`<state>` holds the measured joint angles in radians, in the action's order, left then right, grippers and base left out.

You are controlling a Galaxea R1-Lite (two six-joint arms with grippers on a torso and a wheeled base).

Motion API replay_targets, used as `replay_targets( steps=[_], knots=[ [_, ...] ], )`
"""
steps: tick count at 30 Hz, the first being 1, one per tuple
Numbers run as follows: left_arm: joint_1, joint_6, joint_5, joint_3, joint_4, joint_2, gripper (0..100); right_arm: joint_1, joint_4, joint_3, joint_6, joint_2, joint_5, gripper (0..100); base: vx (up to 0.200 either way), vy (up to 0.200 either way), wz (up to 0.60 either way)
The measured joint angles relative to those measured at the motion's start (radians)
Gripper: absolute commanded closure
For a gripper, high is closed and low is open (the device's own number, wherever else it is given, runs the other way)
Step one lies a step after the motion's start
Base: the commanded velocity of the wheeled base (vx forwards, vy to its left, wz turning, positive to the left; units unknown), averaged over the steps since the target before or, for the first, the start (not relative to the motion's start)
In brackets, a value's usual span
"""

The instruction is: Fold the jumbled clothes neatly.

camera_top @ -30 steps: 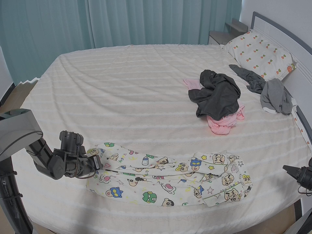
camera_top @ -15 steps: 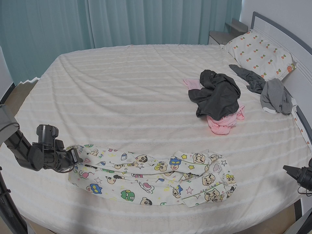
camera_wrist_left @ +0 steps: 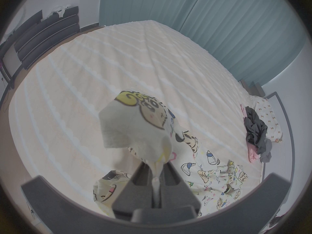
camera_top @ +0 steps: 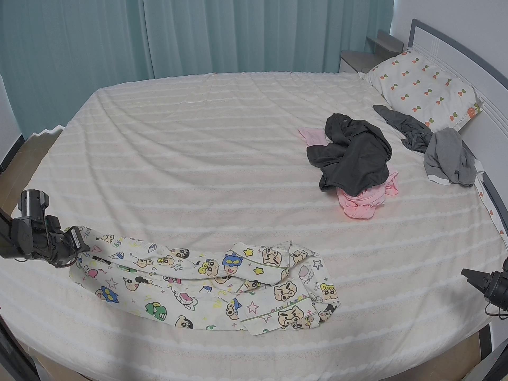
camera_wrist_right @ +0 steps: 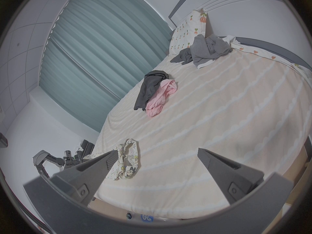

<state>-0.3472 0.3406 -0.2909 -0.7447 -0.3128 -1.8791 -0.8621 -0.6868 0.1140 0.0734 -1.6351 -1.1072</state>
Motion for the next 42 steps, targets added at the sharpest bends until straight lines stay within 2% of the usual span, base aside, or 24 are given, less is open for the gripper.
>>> replay_targets(
  steps=[3,7,16,22,27,35,42],
  knots=[
    [0.022,0.004,0.009,-0.015,0.041,0.040,100,-0.001,0.000,0.001,0.000,0.000,0.000,0,0.000,0.000,0.00],
    [0.145,0.044,0.082,-0.025,0.075,0.084,100,-0.002,0.000,0.002,0.000,-0.001,0.000,0,0.000,0.000,0.00],
    [0.564,0.167,0.332,-0.071,0.102,0.122,100,-0.003,0.000,0.002,0.000,-0.001,0.000,0,0.000,0.000,0.00],
    [0.861,0.243,0.495,-0.182,0.109,0.059,100,-0.006,0.000,0.001,0.000,-0.001,0.000,0,0.000,0.000,0.00],
    [1.023,0.329,0.567,-0.329,0.111,-0.059,100,-0.008,0.000,0.000,0.003,-0.001,0.000,0,0.000,0.000,0.00],
    [1.123,0.464,0.577,-0.466,0.087,-0.187,100,-0.009,0.000,-0.001,0.010,-0.001,0.000,0,0.000,0.000,0.00],
    [1.154,0.498,0.553,-0.494,0.046,-0.215,100,-0.010,0.000,-0.002,0.016,-0.001,0.000,0,0.000,0.000,0.00]
  ],
)
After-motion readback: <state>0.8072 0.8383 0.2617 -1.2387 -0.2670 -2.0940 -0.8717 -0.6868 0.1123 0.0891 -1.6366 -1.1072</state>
